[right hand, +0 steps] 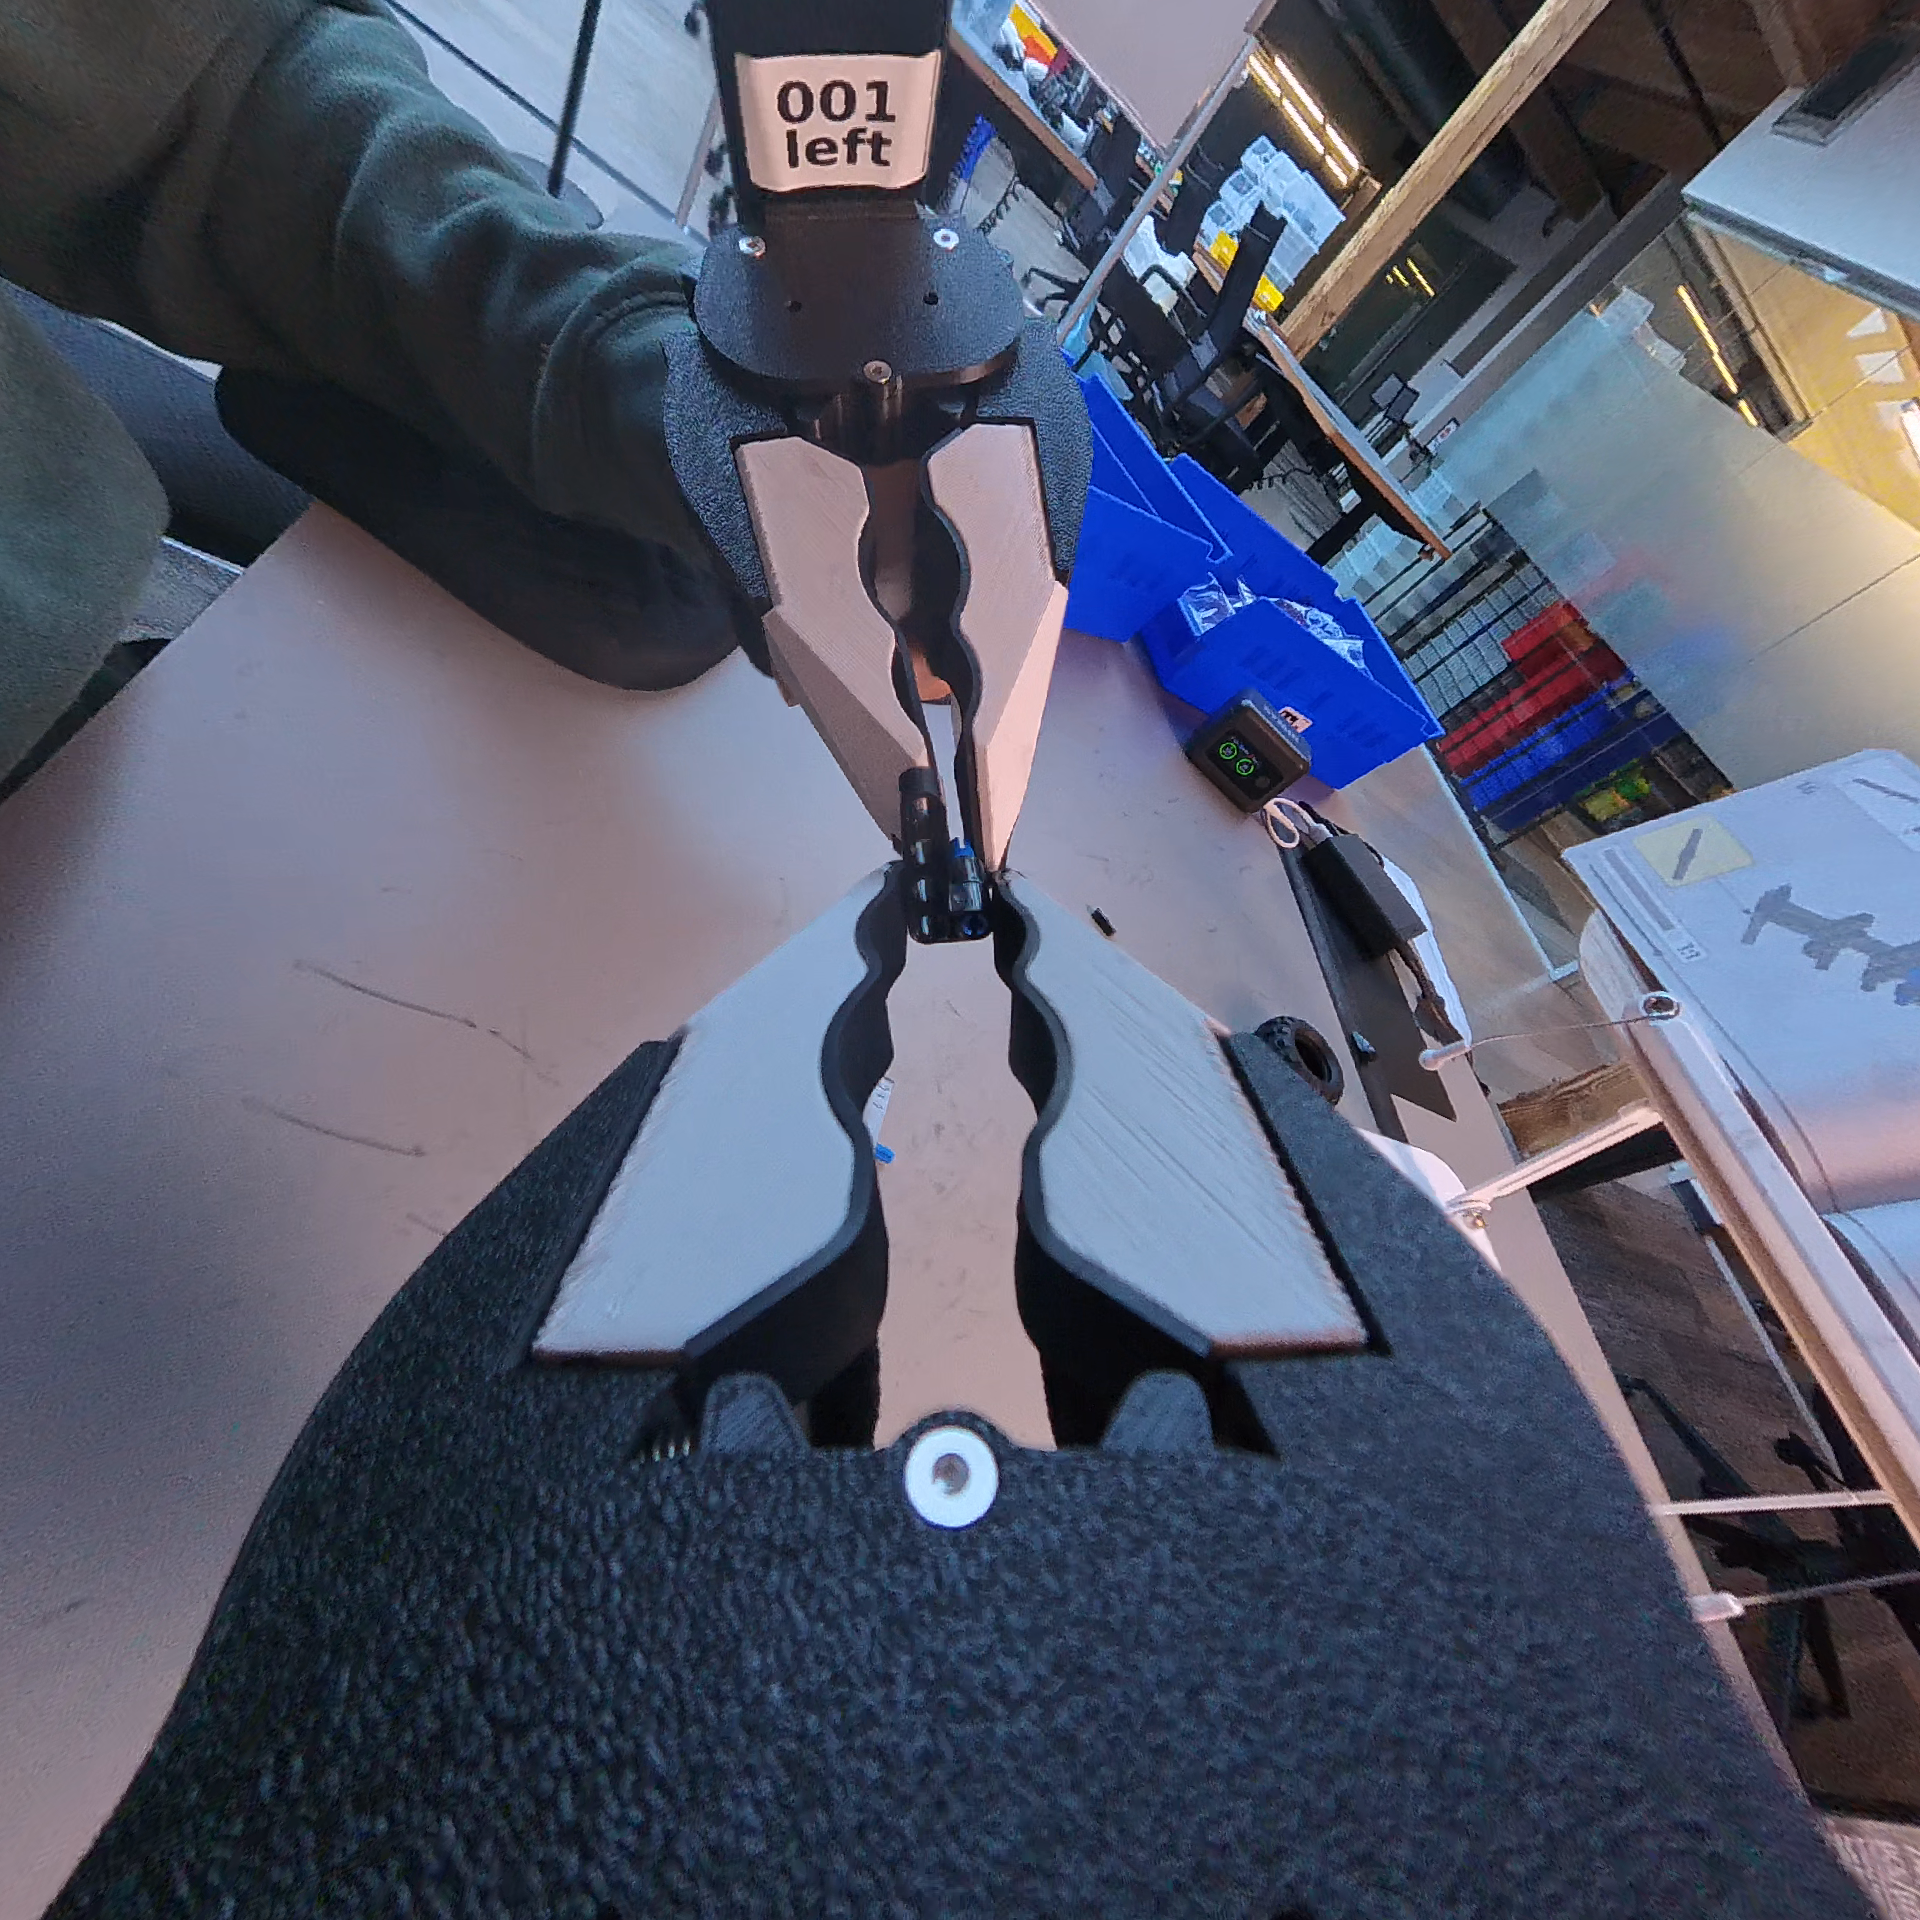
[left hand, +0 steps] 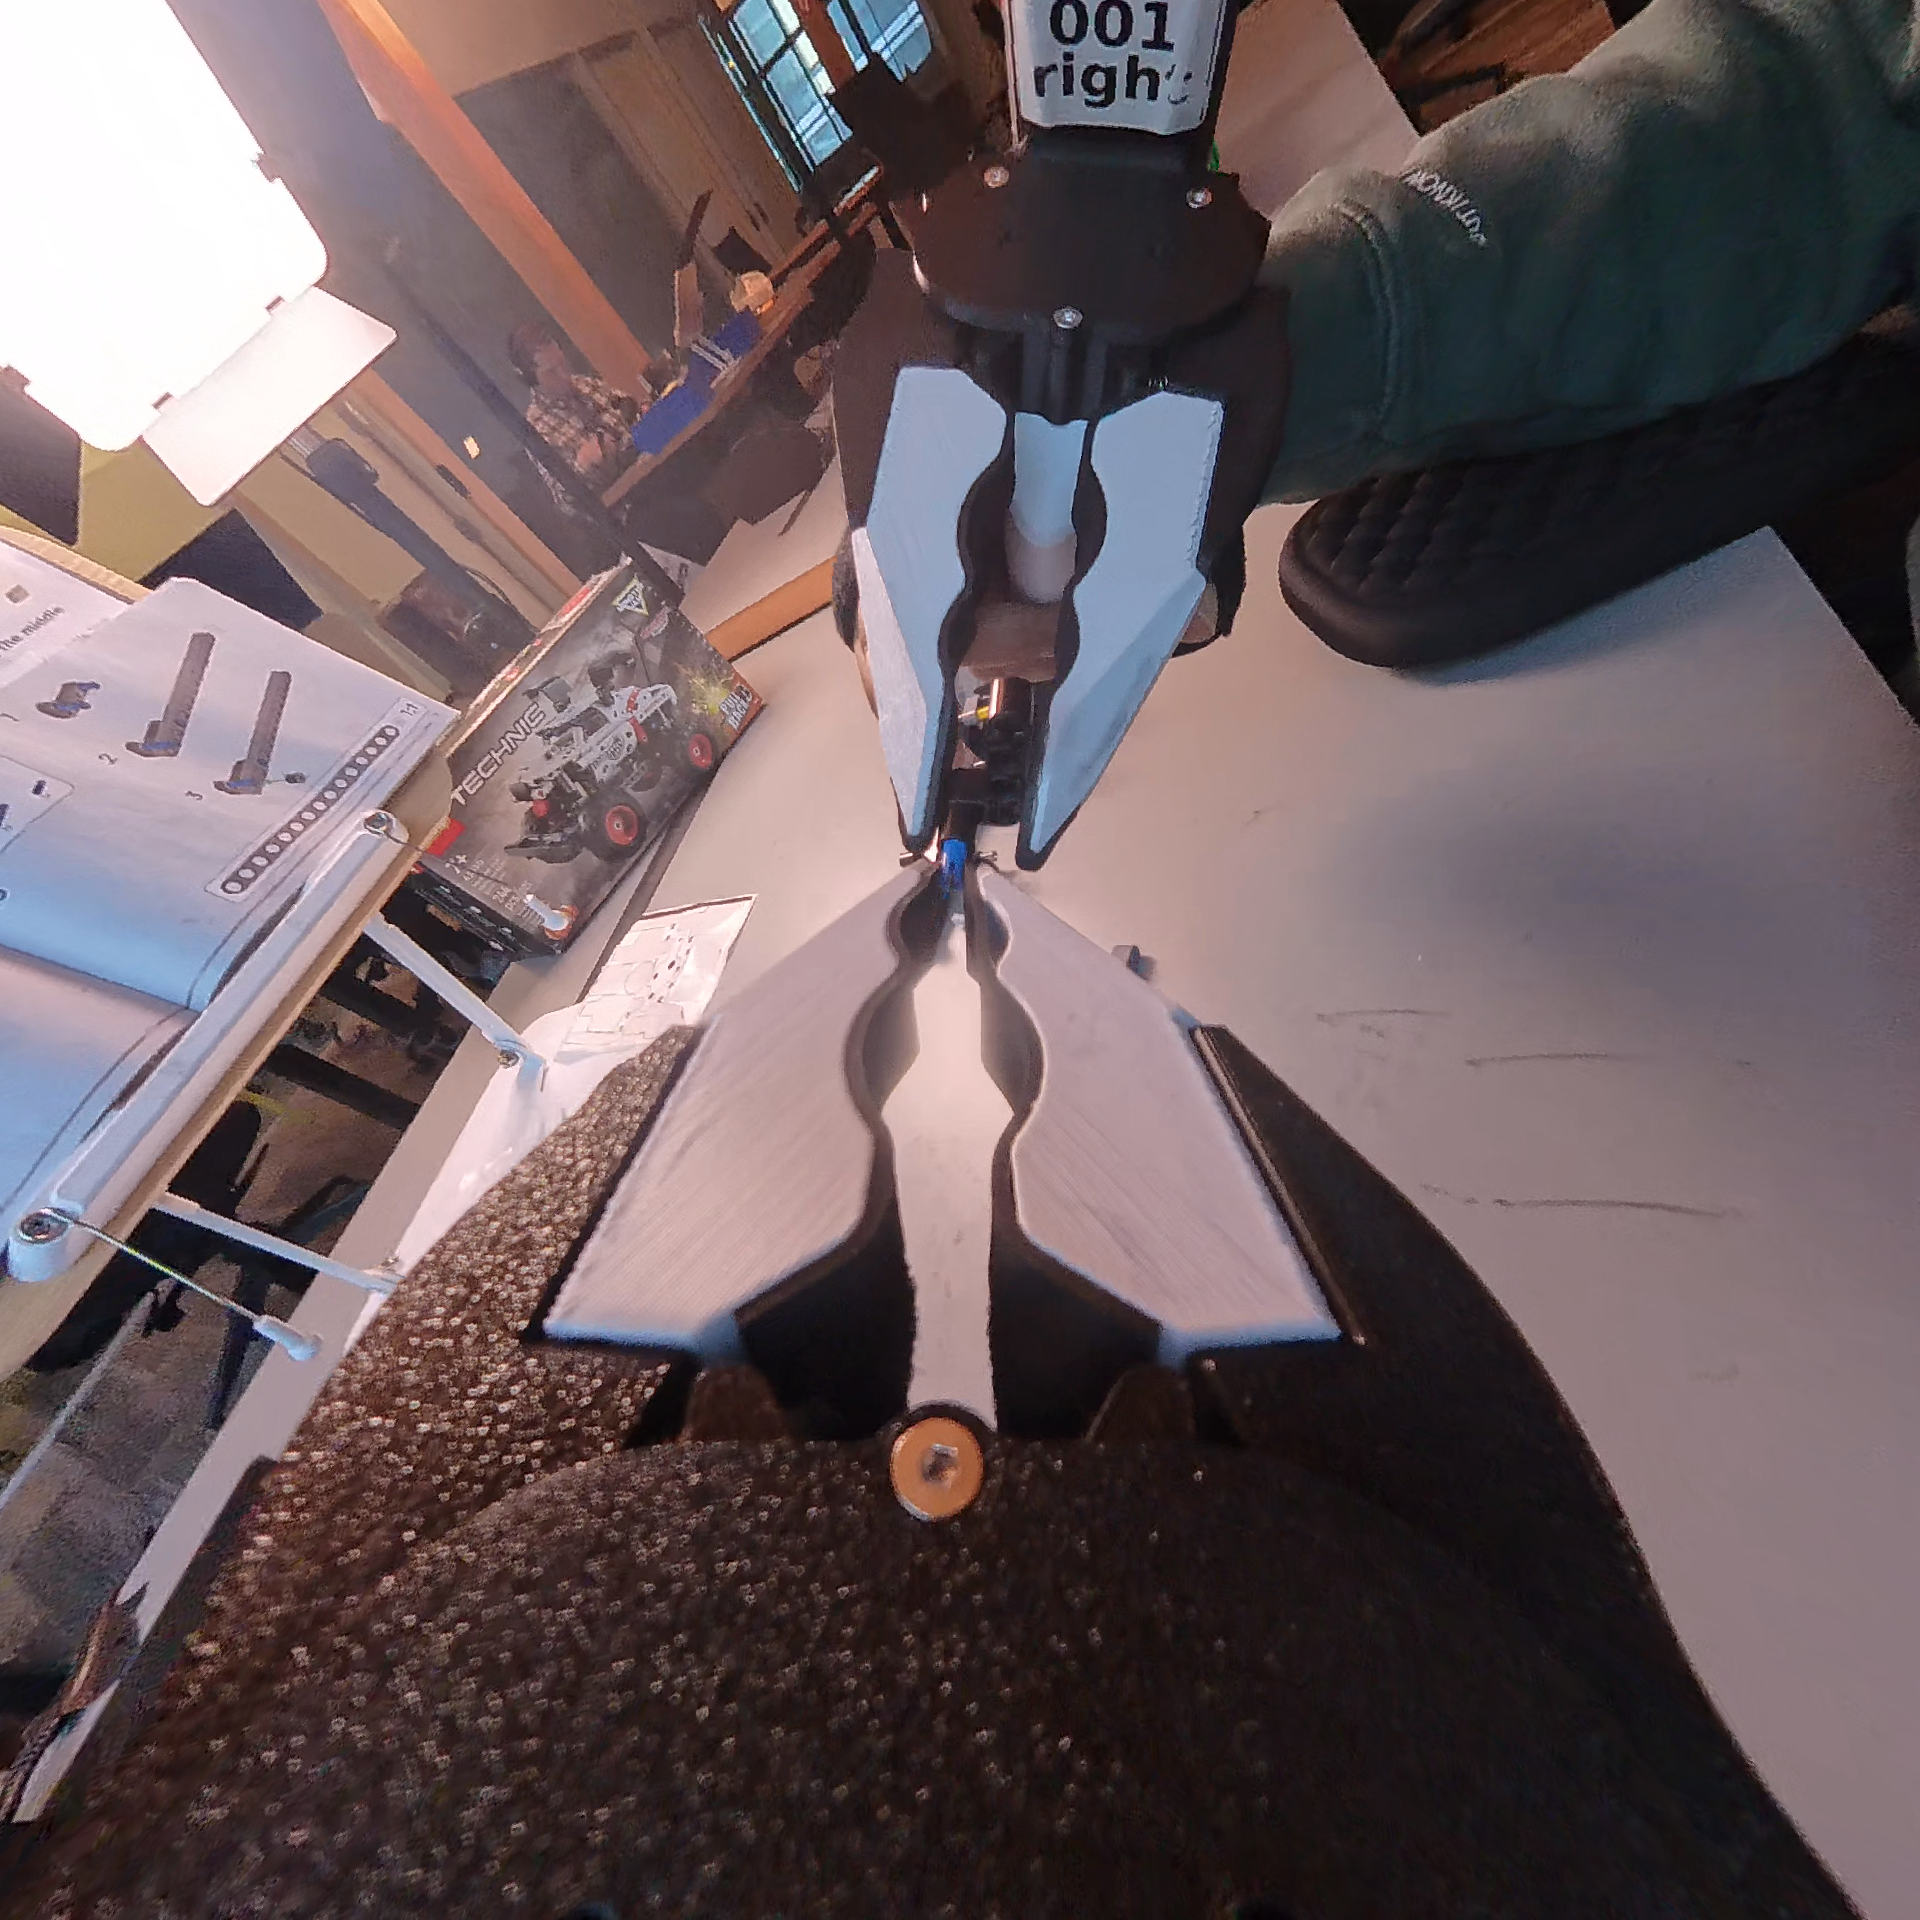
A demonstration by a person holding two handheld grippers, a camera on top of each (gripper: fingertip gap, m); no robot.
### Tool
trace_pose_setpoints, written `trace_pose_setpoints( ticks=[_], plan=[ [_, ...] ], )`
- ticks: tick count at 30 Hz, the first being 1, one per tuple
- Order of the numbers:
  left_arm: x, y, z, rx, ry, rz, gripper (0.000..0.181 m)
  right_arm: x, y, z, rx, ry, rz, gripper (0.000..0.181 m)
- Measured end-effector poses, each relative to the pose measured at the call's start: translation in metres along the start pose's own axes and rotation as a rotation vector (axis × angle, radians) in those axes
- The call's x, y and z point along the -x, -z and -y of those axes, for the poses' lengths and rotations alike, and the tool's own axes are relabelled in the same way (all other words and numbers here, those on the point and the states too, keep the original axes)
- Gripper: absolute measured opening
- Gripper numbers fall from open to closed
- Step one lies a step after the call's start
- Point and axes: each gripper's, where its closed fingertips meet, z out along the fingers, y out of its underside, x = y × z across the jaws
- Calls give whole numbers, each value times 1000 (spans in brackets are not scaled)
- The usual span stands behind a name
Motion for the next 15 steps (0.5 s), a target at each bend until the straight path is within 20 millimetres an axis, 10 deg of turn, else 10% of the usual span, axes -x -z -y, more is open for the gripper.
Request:
trace_pose_setpoints(
  ticks=[7,11,15],
  plan=[
    [3,-4,-7,2,74,-43,3,-3,0,-9,-32,-106,53,14],
    [39,23,-20,-15,180,49,2,-39,36,-20,-56,-202,-49,14],
    [34,3,-16,-6,146,24,3,-31,19,-22,-60,-191,-26,15]
  ],
)
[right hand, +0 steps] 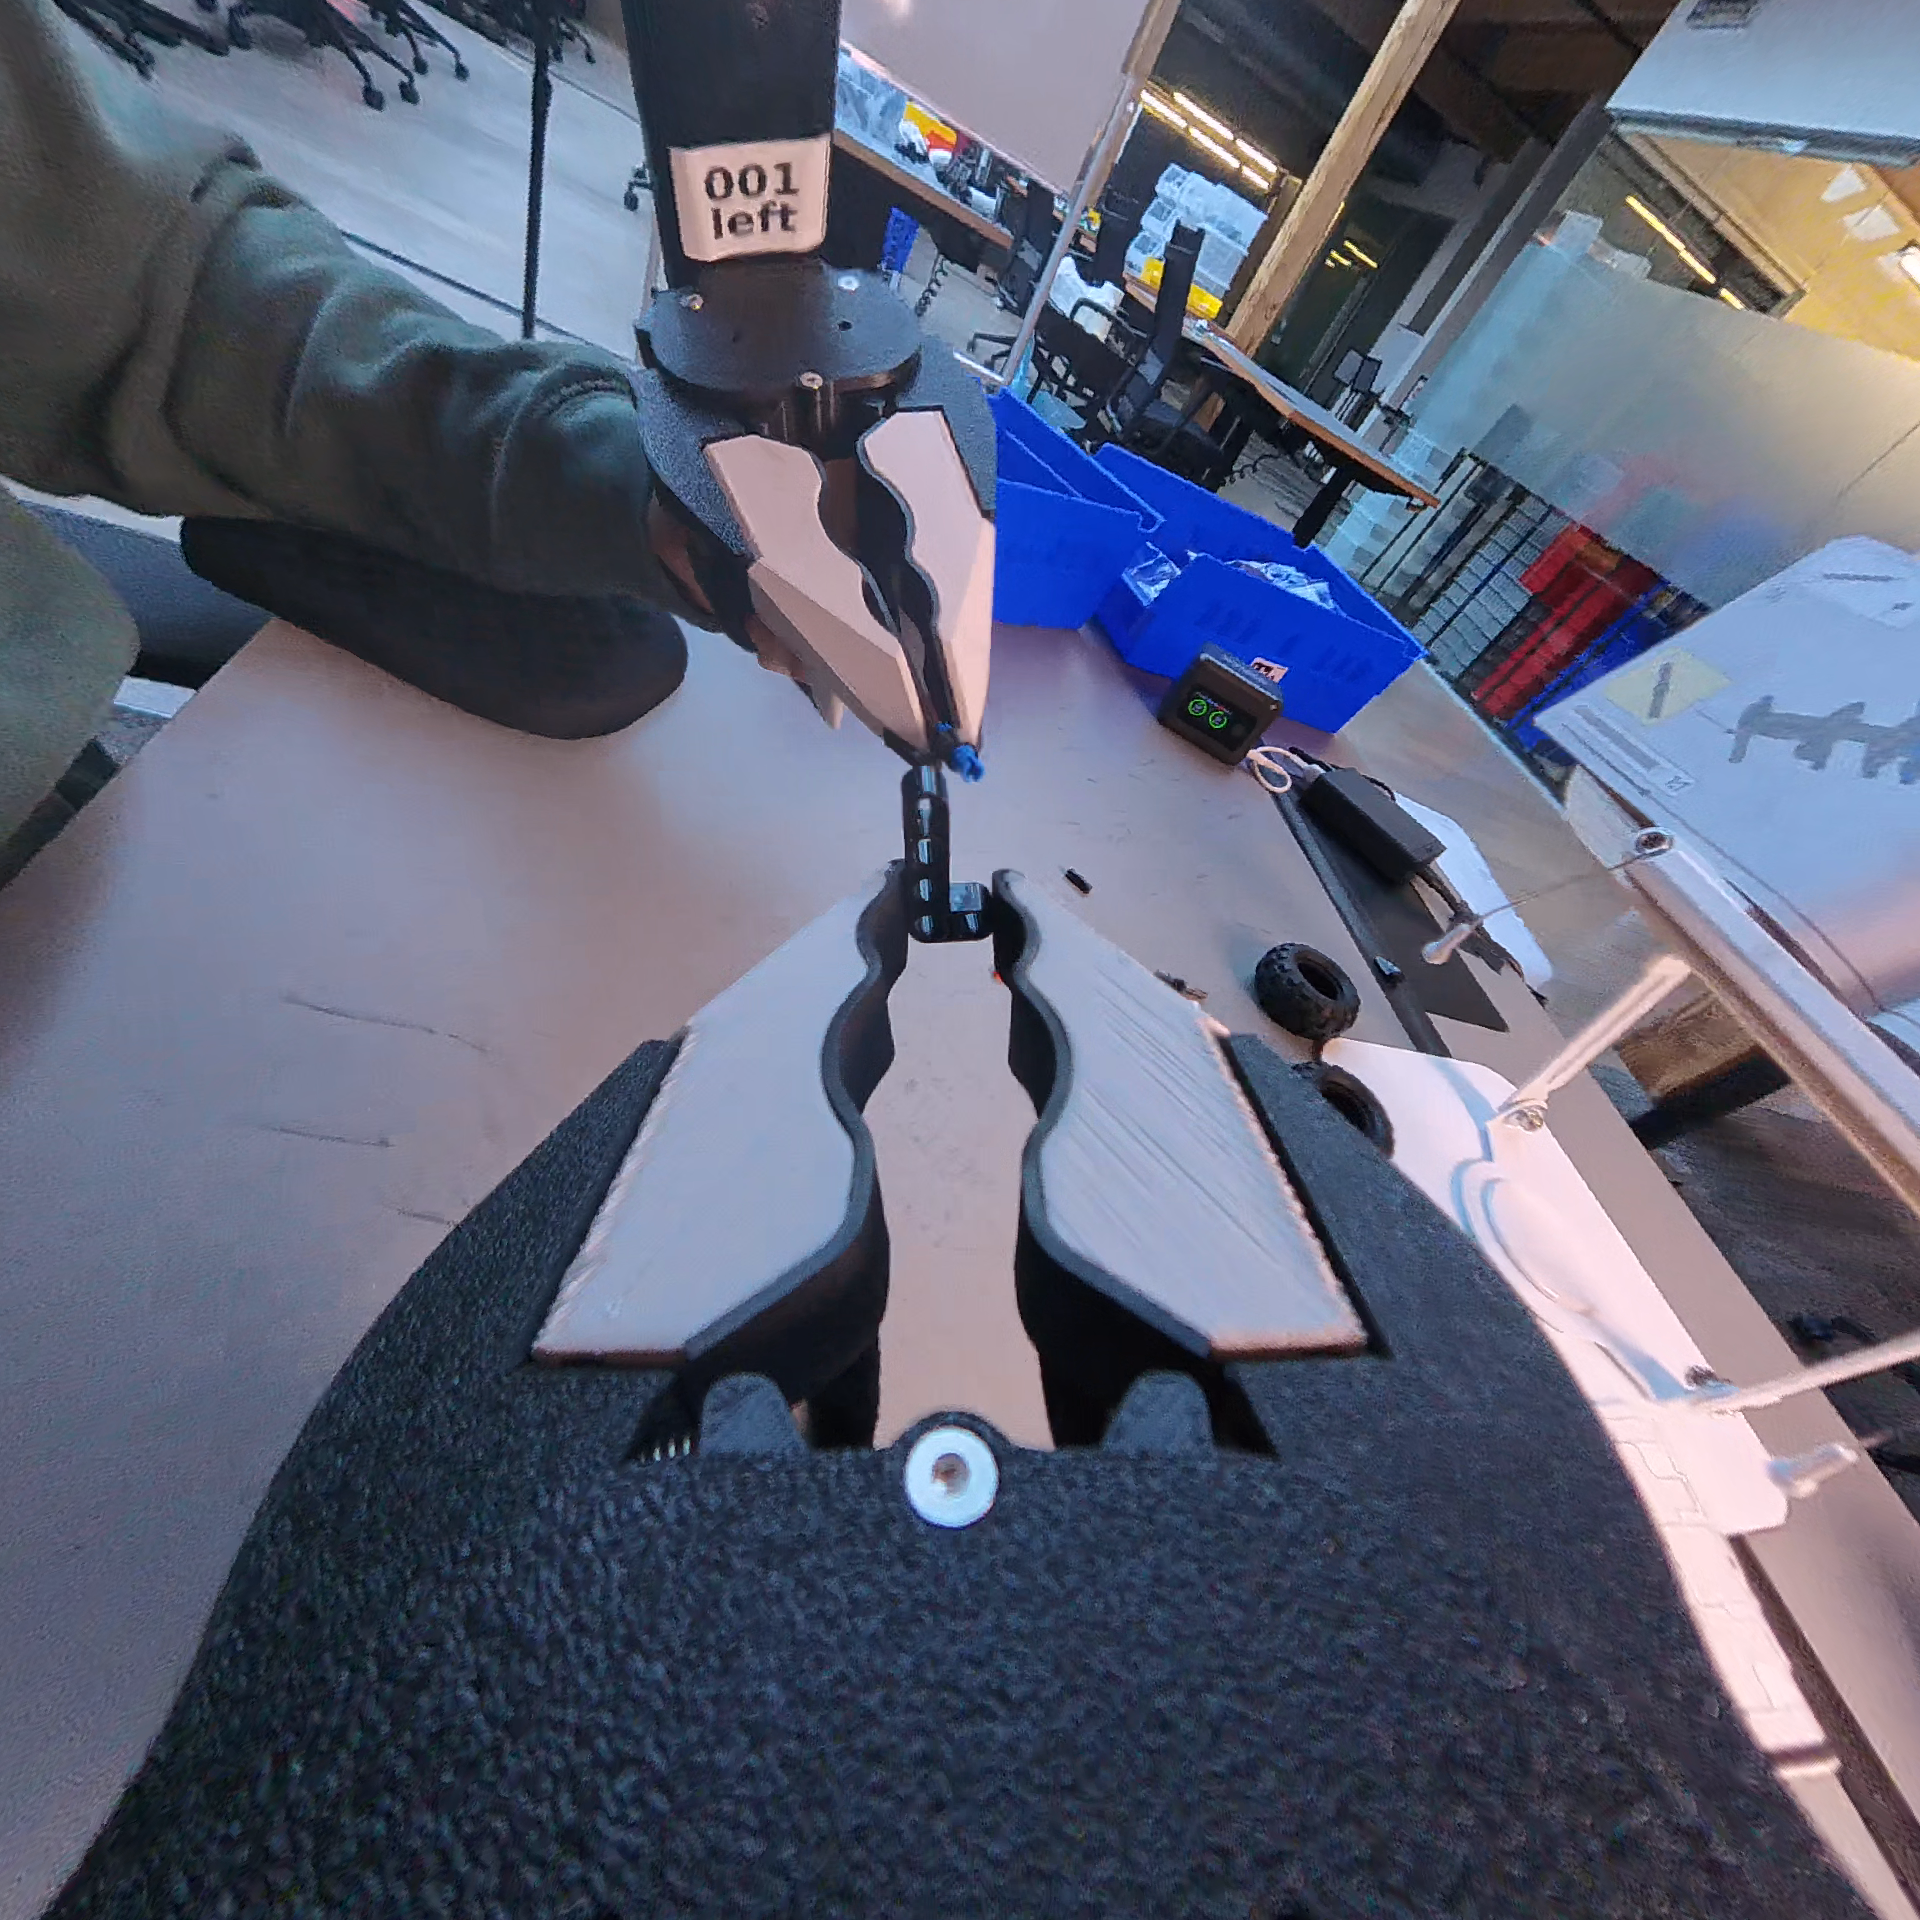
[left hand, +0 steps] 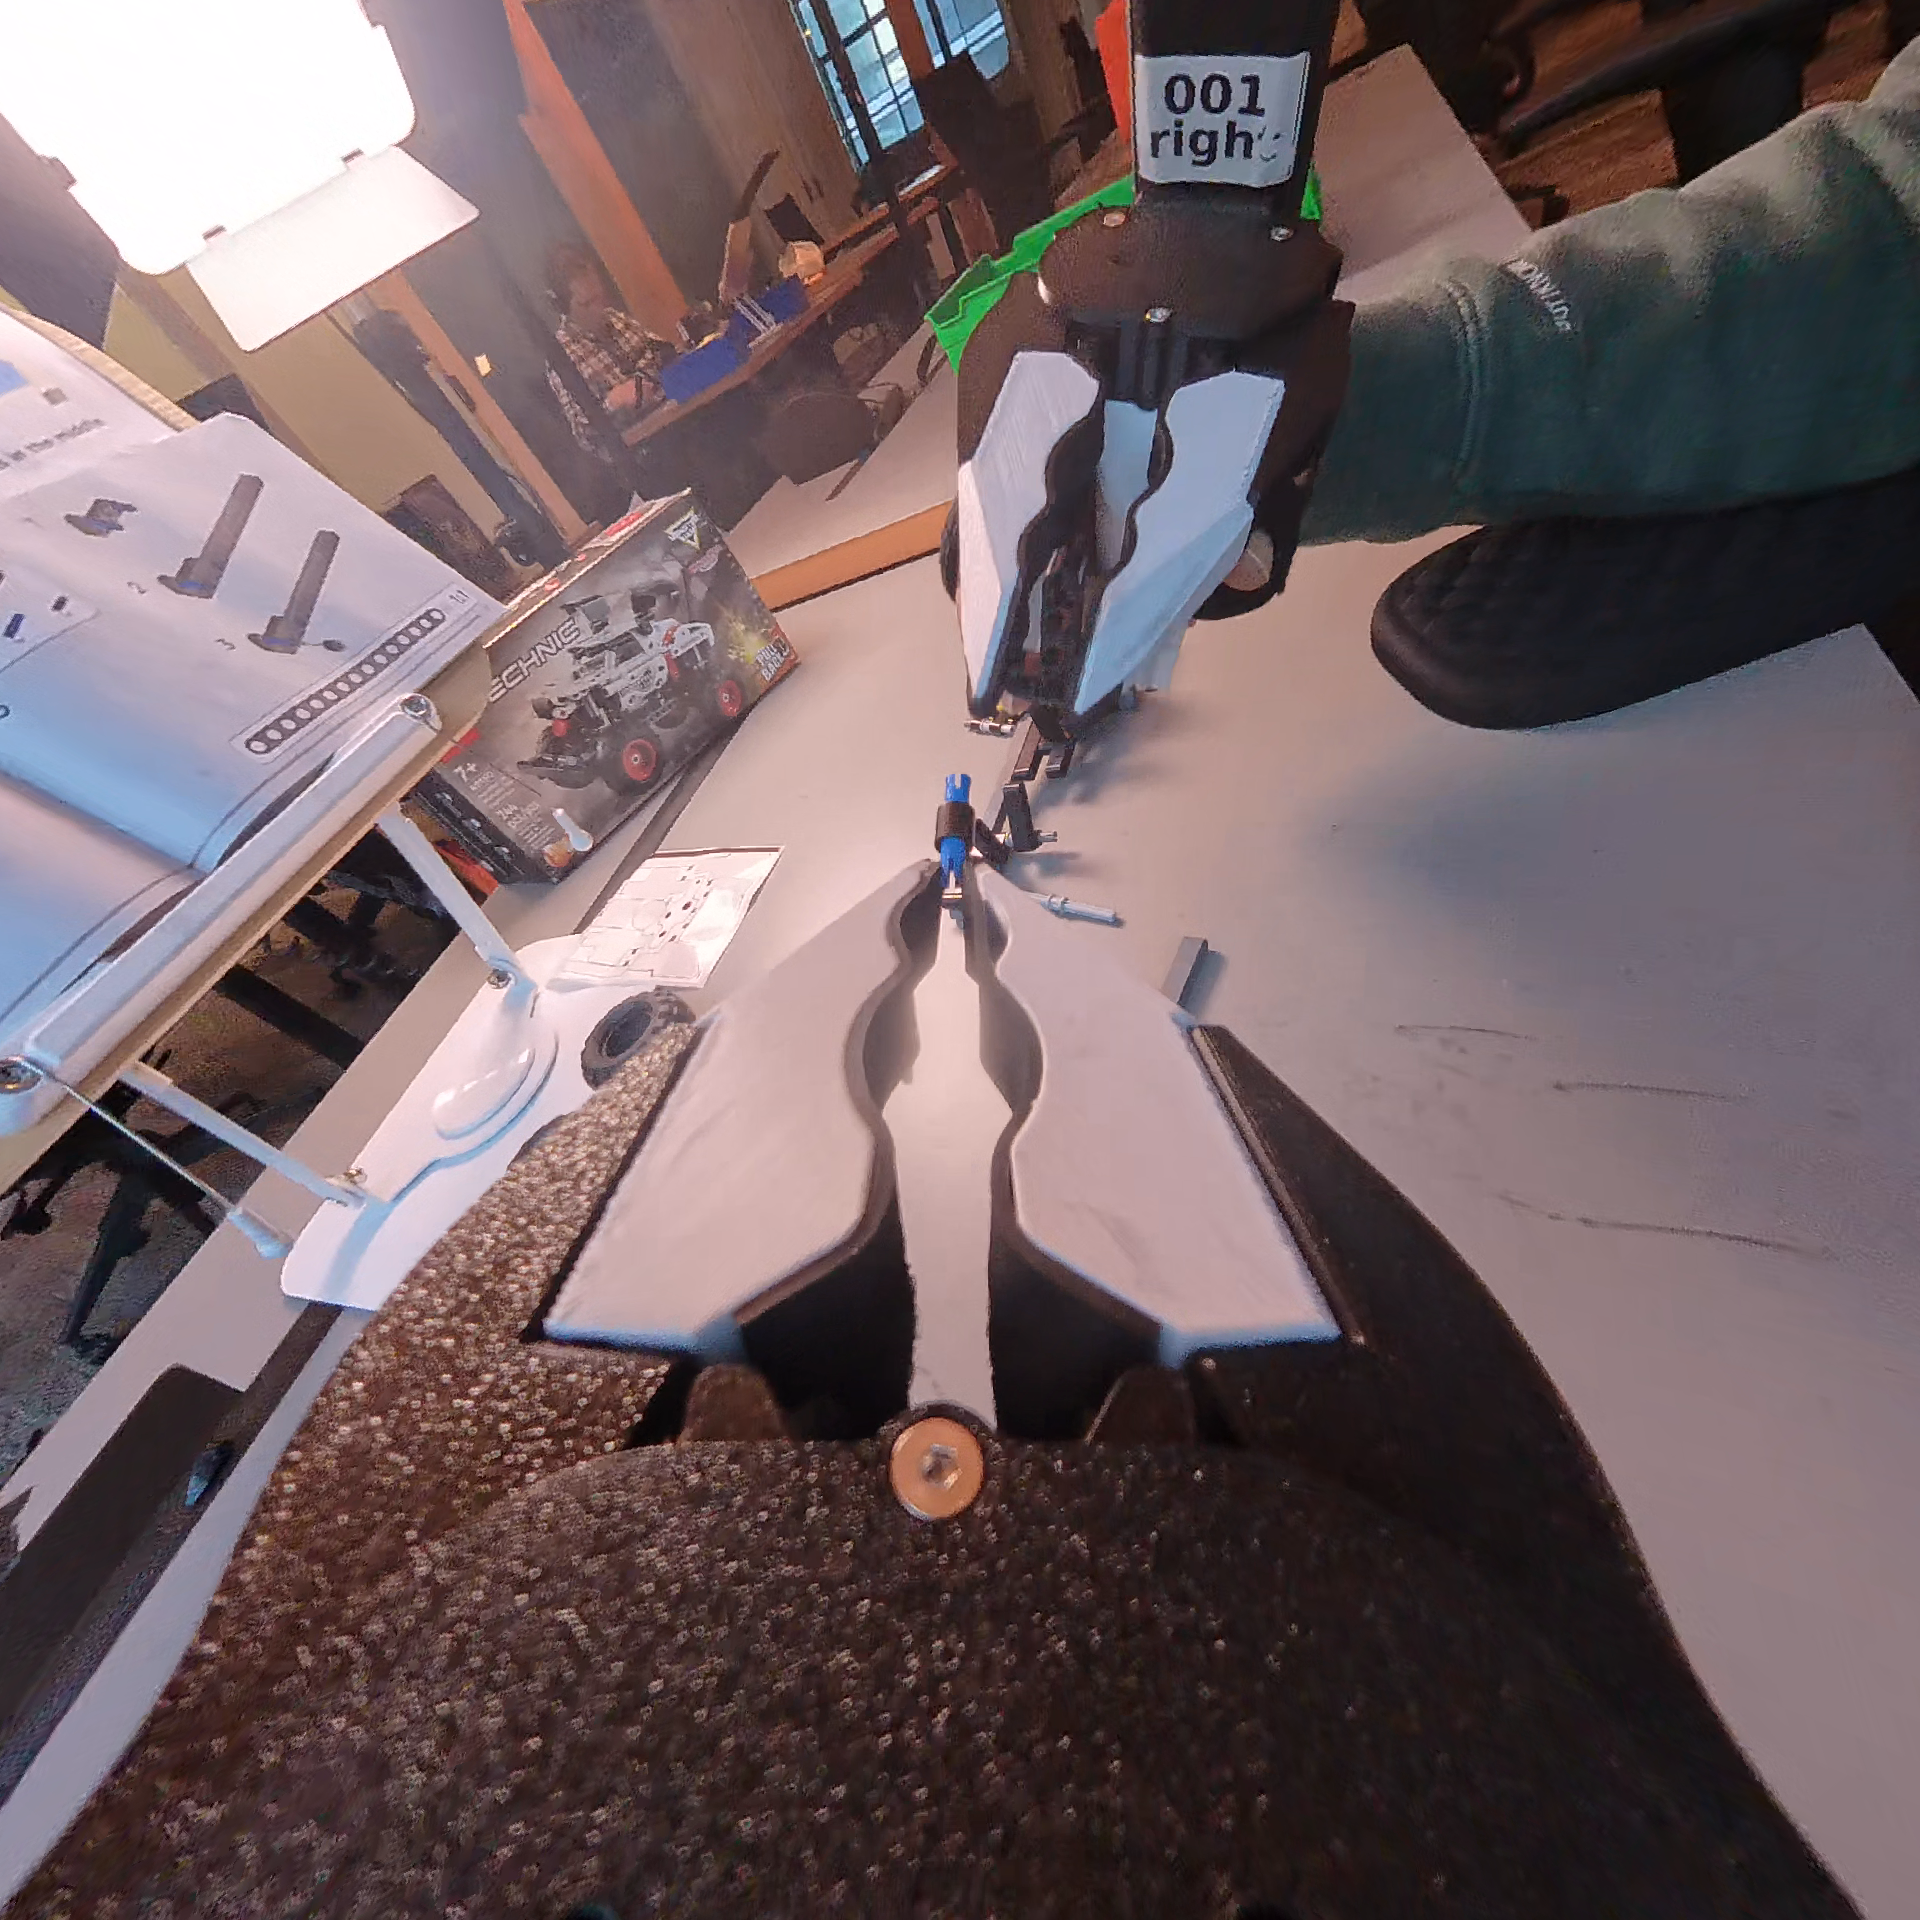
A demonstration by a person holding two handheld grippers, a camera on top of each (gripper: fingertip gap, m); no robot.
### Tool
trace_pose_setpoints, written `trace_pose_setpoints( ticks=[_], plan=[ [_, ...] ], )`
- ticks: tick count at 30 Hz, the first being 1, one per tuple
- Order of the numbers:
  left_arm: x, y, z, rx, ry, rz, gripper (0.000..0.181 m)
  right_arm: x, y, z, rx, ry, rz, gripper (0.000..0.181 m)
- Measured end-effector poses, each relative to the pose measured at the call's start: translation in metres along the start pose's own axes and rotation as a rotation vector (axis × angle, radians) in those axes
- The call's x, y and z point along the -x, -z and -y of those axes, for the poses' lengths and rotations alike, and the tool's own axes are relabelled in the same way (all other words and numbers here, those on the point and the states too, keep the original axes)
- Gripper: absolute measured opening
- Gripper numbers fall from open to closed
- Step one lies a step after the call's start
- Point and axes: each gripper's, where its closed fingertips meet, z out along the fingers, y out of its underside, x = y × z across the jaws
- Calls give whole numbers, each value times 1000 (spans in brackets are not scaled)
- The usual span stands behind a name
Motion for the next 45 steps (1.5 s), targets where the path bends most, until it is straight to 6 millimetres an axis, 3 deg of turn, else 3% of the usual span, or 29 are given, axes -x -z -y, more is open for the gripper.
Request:
trace_pose_setpoints(
  ticks=[7,16,20,23,27,34,40,45],
  plan=[
    [-7,-7,-21,64,26,-7,3,0,-6,-25,64,-15,-16,15],
    [-5,-13,-56,205,32,23,4,29,-25,-84,418,79,47,16],
    [-4,-15,-67,257,38,25,4,23,-28,-96,485,95,3,16],
    [-15,-16,-83,333,49,-34,4,20,-28,-101,505,135,-20,16],
    [-35,-20,-105,420,84,-131,4,23,-30,-105,519,170,-14,16],
    [-43,-22,-110,441,84,-162,4,41,-32,-102,506,190,62,16],
    [-42,-23,-106,420,83,-155,4,58,-30,-106,550,130,149,25],
    [-46,-23,-85,320,106,-186,4,44,-33,-78,396,13,98,28]
  ],
)
